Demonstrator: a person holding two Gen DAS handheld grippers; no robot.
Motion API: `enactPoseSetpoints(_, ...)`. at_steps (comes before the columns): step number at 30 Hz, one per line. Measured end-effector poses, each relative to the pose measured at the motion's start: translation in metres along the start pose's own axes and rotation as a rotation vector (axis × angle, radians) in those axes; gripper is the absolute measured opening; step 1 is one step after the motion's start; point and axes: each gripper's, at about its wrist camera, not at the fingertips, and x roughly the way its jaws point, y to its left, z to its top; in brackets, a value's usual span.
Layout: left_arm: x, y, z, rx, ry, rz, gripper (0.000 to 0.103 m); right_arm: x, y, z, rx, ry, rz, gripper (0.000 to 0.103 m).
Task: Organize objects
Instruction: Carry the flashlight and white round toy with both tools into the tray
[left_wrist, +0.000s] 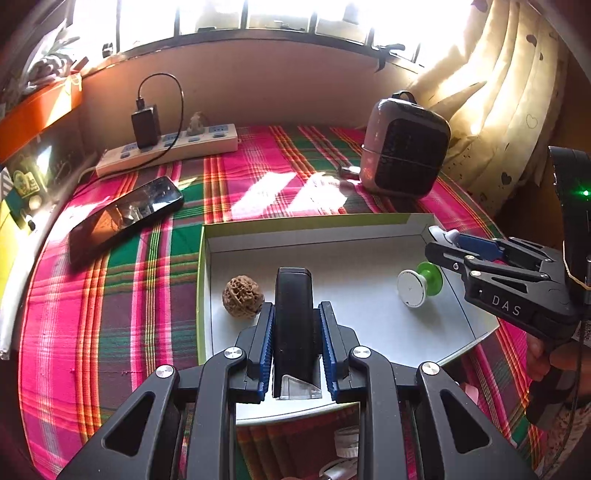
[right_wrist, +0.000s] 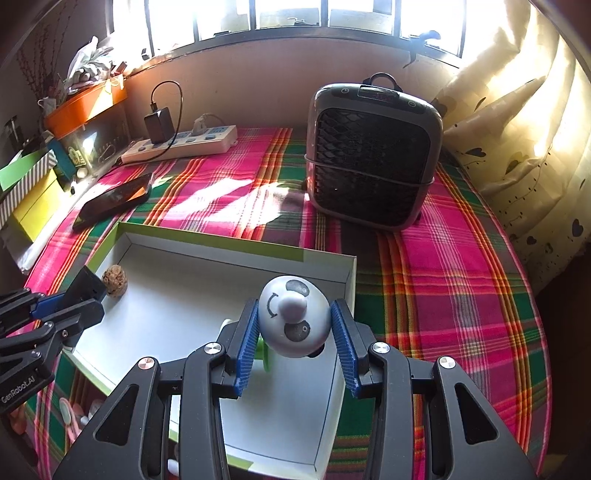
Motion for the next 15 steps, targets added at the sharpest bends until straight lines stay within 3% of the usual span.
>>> enactPoseSetpoints(15,0.034,-0.007,0.024,0.040,0.036,0.008,0.021,0.020,0.001,0.007,-0.005,0.035,-0.002,0.040)
